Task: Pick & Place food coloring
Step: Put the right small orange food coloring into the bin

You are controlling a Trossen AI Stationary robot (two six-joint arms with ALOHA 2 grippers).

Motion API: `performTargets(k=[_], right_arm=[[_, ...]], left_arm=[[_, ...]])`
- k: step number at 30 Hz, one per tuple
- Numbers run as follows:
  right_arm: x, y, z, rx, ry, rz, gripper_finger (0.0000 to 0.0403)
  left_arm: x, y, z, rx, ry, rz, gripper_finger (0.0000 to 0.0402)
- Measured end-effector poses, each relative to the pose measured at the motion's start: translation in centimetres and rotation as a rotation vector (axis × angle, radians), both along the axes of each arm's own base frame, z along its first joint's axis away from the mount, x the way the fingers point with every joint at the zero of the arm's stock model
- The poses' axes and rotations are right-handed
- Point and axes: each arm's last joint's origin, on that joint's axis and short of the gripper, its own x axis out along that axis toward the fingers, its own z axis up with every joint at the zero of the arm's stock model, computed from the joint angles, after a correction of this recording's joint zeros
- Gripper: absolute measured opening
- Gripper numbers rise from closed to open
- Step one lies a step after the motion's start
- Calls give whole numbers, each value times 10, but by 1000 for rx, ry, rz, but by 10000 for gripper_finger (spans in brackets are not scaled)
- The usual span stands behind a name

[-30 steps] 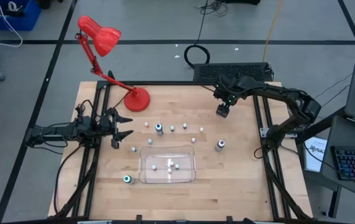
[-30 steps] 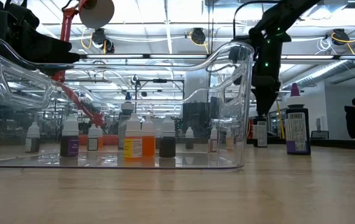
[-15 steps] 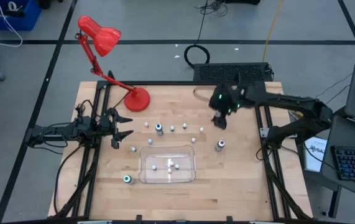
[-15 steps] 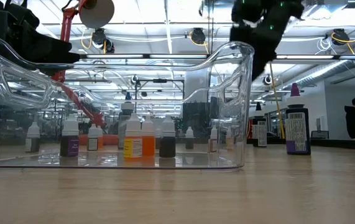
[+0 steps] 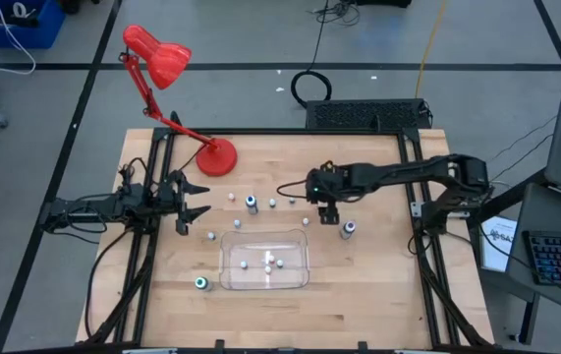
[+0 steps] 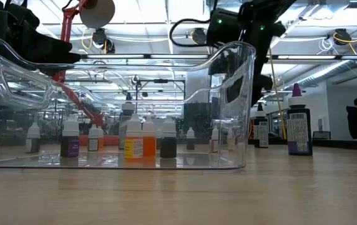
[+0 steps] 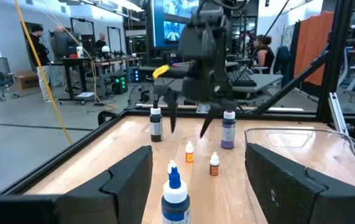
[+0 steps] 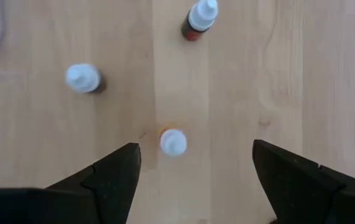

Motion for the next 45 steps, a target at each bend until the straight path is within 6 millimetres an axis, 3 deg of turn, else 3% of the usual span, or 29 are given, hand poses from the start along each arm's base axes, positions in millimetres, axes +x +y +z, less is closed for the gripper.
performTargets(k=[12, 25, 38, 45], right_arm=[[7, -1, -21, 87, 42, 2, 292], [1, -2, -33, 93, 58, -2, 250], [3, -5, -32, 86, 29, -12, 228], [3, -11, -32, 85, 20, -29, 190]], left_arm=[[0, 0, 0, 0, 0, 0, 257], [0, 0, 0, 0, 0, 0, 257], [0, 0, 0, 0, 0, 0, 257], [0, 0, 0, 0, 0, -1, 257]])
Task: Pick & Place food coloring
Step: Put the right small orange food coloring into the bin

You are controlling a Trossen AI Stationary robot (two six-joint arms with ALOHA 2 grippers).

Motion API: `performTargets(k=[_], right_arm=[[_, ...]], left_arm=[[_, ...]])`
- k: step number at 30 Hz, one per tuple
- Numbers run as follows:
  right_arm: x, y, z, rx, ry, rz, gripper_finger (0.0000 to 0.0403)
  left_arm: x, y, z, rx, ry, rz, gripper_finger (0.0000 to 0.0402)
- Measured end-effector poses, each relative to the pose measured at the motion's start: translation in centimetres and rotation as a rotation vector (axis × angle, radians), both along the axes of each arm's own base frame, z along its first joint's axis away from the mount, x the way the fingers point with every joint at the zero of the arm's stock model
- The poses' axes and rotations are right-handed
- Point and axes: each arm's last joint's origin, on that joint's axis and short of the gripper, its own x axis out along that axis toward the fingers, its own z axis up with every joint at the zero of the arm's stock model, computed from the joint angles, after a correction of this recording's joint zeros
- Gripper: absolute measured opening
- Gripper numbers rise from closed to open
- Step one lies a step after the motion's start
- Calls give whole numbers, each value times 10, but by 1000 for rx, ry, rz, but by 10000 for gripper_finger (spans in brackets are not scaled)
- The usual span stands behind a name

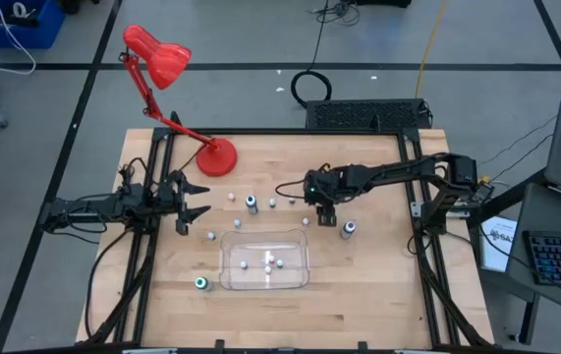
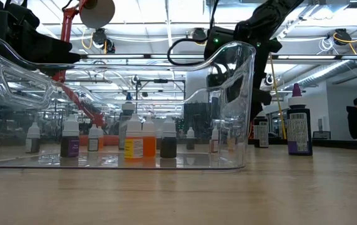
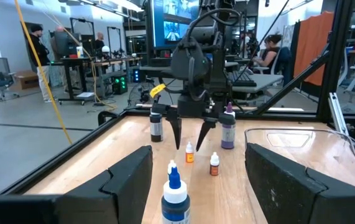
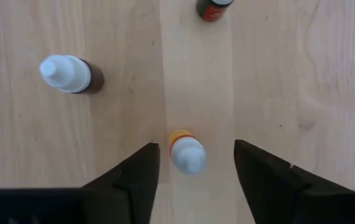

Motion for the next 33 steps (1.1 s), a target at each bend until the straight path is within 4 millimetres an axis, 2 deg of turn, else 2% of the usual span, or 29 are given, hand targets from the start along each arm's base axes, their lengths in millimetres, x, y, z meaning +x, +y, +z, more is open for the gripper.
performTargets(k=[12, 18, 25, 28, 33], right_arm=[[-1, 0, 0, 2, 5, -1, 112], [-1, 0, 0, 5, 17, -1, 39], [-2, 4, 4, 3, 9, 9, 39], [-3, 10, 18, -3, -24, 19, 39], [-4, 24, 62, -26, -177, 22, 39]], left_arm=[[0, 0, 0, 0, 0, 0, 257], [0, 0, 0, 0, 0, 1, 257], [0, 0, 0, 0, 0, 0, 257], [0, 0, 0, 0, 0, 0, 257], [0, 0, 0, 0, 0, 0, 257]])
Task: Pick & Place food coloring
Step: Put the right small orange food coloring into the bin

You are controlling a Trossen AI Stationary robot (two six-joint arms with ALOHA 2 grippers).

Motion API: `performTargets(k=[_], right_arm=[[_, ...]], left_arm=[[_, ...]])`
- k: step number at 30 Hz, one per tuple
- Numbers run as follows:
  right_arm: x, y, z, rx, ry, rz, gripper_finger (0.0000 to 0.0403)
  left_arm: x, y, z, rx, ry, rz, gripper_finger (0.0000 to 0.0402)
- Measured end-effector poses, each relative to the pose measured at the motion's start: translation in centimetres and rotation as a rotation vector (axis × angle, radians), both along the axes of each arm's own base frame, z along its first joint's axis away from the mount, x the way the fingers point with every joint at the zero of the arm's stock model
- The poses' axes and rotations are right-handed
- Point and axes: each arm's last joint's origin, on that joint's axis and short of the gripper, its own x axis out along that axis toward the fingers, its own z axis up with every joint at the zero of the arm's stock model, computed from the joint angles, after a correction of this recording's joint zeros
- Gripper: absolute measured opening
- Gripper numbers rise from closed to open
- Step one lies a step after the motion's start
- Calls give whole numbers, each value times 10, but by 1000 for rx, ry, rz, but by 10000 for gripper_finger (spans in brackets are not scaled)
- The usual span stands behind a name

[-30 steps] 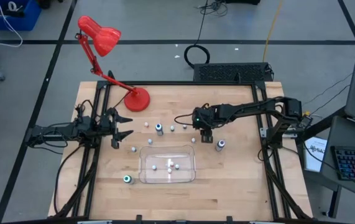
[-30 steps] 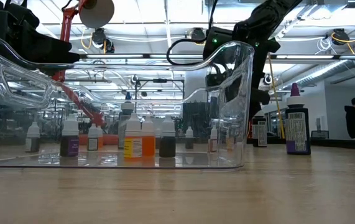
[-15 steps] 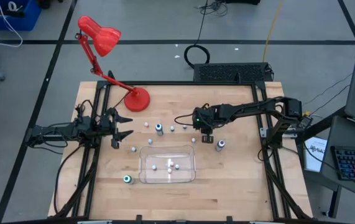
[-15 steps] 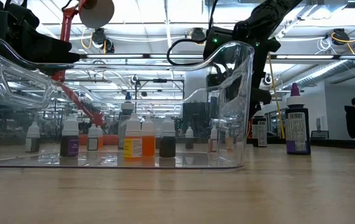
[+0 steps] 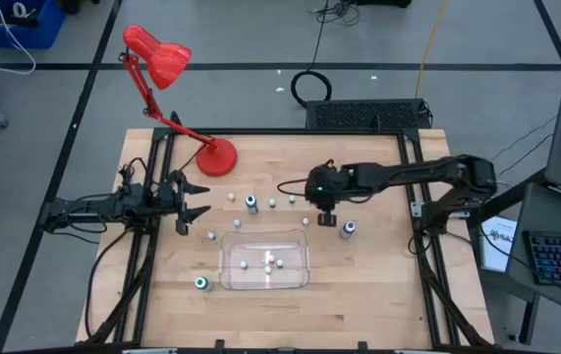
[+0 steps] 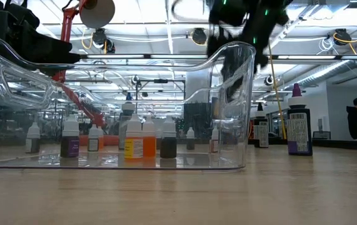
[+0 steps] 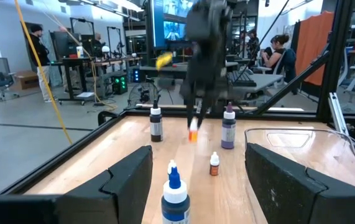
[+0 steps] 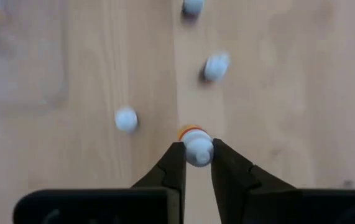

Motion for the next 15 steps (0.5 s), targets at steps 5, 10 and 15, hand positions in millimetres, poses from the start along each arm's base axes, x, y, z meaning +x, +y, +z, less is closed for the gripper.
performTargets(k=[5, 10, 15], right_arm=[[6, 33, 52, -21, -163, 67, 39], [21, 74, 92, -28, -240, 174, 39], [46, 108, 108, -66, -180, 233, 39]], left_arm=[[0, 0, 0, 0, 0, 0, 257], [0, 0, 0, 0, 1, 0, 257], [0, 0, 0, 0, -1, 0, 257]])
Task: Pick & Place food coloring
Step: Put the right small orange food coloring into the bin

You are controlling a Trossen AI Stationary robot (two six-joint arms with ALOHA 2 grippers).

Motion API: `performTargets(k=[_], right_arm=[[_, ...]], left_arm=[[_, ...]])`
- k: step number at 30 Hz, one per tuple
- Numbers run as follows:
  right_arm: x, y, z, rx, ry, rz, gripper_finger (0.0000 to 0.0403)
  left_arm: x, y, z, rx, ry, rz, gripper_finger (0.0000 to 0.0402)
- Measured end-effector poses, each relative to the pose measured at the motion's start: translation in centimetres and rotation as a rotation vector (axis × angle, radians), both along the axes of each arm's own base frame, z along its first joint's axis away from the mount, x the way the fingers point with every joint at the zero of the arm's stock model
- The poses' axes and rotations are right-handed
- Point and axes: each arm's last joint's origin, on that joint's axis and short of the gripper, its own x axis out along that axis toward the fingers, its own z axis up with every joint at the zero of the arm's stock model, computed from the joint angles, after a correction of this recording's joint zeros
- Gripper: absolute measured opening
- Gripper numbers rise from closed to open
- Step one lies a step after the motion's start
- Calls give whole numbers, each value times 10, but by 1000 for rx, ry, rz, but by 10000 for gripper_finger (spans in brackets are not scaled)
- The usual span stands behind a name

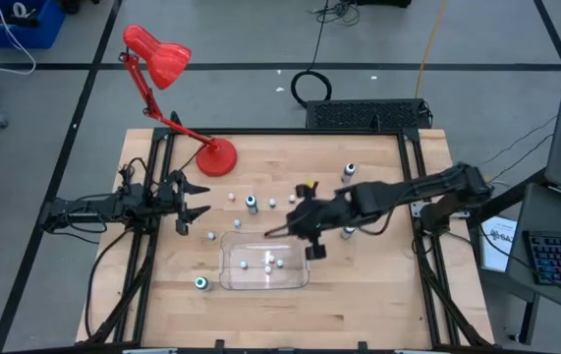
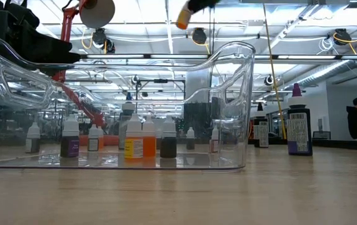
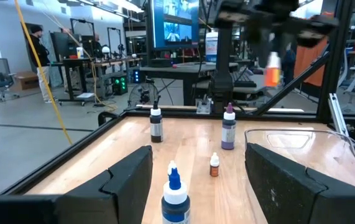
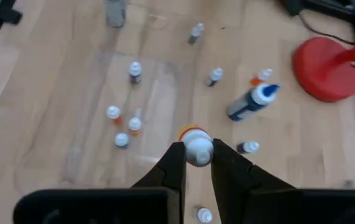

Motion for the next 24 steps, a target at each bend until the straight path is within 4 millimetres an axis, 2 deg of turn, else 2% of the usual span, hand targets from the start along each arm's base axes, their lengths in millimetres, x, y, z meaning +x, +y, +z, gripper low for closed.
performTargets(k=[6, 10, 15, 20, 24], right_arm=[[45, 29, -11, -39, 101, 75, 39], [70, 36, -25, -36, 143, 148, 39], [94, 21, -44, -17, 171, 180, 39], [104, -1, -62, 27, 228, 136, 39], [110, -4, -78, 59, 270, 145, 39]], left_arm=[[0, 0, 0, 0, 1, 0, 258], [0, 0, 0, 0, 1, 0, 257], [0, 0, 0, 0, 1, 0, 257], [0, 0, 0, 0, 1, 0, 258], [0, 0, 0, 0, 1, 0, 257]])
